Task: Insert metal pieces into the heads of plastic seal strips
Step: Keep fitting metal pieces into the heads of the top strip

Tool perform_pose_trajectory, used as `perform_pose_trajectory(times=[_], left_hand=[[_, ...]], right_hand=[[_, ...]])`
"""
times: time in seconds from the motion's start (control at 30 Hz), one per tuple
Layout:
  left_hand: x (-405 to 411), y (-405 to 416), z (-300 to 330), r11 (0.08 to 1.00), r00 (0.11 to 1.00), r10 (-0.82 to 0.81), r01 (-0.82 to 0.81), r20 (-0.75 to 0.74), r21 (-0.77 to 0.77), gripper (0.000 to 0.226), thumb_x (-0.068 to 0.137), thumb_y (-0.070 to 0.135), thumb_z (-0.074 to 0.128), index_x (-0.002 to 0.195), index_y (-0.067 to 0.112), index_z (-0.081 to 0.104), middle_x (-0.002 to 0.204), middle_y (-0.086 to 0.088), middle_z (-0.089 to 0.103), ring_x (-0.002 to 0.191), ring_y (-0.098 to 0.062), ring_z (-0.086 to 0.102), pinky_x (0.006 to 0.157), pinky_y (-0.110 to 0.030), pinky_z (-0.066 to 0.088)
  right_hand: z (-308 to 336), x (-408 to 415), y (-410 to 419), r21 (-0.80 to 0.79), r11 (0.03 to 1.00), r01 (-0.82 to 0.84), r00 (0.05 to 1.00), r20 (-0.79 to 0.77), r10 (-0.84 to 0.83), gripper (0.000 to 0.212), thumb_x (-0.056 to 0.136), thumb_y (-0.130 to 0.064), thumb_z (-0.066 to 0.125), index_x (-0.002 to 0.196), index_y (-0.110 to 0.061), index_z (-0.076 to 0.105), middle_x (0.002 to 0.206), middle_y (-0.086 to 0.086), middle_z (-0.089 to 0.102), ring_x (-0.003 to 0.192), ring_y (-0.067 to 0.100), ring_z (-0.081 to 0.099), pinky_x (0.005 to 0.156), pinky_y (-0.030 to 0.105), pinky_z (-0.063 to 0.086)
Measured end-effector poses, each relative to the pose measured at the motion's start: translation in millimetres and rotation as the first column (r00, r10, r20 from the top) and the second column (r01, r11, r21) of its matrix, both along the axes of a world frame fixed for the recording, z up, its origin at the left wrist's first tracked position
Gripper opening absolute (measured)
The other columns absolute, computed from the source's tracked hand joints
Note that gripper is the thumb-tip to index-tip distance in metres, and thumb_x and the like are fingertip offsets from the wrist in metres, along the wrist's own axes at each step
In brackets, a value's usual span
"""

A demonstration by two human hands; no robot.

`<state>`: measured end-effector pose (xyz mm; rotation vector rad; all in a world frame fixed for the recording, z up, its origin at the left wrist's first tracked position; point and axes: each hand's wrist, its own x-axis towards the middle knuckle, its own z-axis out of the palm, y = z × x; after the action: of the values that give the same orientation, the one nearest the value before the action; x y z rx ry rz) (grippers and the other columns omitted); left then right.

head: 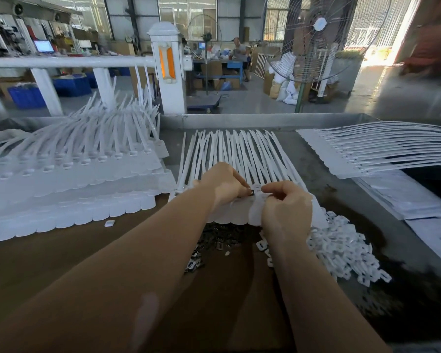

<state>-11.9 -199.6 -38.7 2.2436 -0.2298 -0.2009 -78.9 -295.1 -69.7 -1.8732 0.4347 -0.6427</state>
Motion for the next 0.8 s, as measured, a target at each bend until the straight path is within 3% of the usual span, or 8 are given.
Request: perform_pose_trajectory(times=[0.13,0.23,0.33,0.5,0.7,0.8], left_hand=[[0.2,-3.6,0.8,1.0,0.999,0.018,-0.018,-0.03,0.004,0.012,0.079,0.015,0.074,0.089,0.009,0.073,0.089,-0.003,0.068,0.084,-0.012,0.058,0.084,-0.03,0.048],[0.2,-4.9,2.0,0.998,0.999,0.034,-0.032,-0.035,0.056,0.012,0.078,0.017,0.075,0.087,0.01,0.073,0.085,-0.001,0.067,0.098,-0.022,0.061,0.096,-0.038,0.046],[1.2,-4.7,4.6,0.996,0.999,0.018,-0.014,-0.048,0.084,0.015,0.079,0.018,0.075,0.092,0.01,0.073,0.078,0.003,0.063,0.098,-0.02,0.061,0.082,-0.031,0.048],[4.3,-6.2,9.2,0.992,0.997,0.009,0.001,-0.082,0.126,0.028,0.081,0.016,0.071,0.106,0.002,0.068,0.105,-0.012,0.068,0.104,-0.026,0.061,0.064,-0.022,0.044],[5.2,-7.9,15.9,0.971,0.996,-0.052,0.067,-0.07,0.229,0.029,0.079,0.018,0.074,0.102,0.002,0.07,0.106,-0.012,0.068,0.103,-0.028,0.061,0.086,-0.033,0.05],[4.0,-6.8,17.1,0.972,0.996,-0.071,0.081,-0.054,0.222,0.029,0.077,0.019,0.075,0.102,0.006,0.071,0.104,-0.006,0.068,0.098,-0.021,0.06,0.085,-0.032,0.049]], right_hand=[[0.3,-1.6,0.7,-0.001,1.0,0.001,1.0,-0.002,-0.001,0.026,0.078,0.003,0.051,0.082,-0.02,0.062,0.088,0.002,0.063,0.086,0.02,0.059,0.078,0.039,0.051],[0.5,-2.4,0.7,-0.014,1.0,-0.004,1.0,0.003,0.004,0.025,0.08,0.003,0.051,0.081,-0.02,0.061,0.087,0.0,0.062,0.087,0.019,0.058,0.079,0.038,0.051],[0.7,-2.2,0.2,-0.017,1.0,-0.006,1.0,0.004,0.006,0.025,0.081,0.003,0.051,0.082,-0.02,0.061,0.088,0.001,0.063,0.085,0.018,0.058,0.078,0.036,0.051],[0.4,-1.4,-0.1,-0.003,1.0,-0.004,1.0,0.001,0.004,0.026,0.079,0.003,0.051,0.08,-0.021,0.061,0.088,0.003,0.064,0.086,0.021,0.059,0.079,0.039,0.051],[0.0,-1.5,-0.2,-0.016,1.0,0.003,1.0,0.008,-0.003,0.025,0.081,0.002,0.051,0.081,-0.02,0.062,0.086,-0.001,0.061,0.087,0.018,0.058,0.08,0.035,0.05],[-0.2,-1.1,-0.2,-0.018,1.0,-0.002,1.0,0.012,0.002,0.024,0.081,0.002,0.052,0.081,-0.02,0.062,0.086,-0.001,0.06,0.087,0.018,0.058,0.081,0.036,0.051]])
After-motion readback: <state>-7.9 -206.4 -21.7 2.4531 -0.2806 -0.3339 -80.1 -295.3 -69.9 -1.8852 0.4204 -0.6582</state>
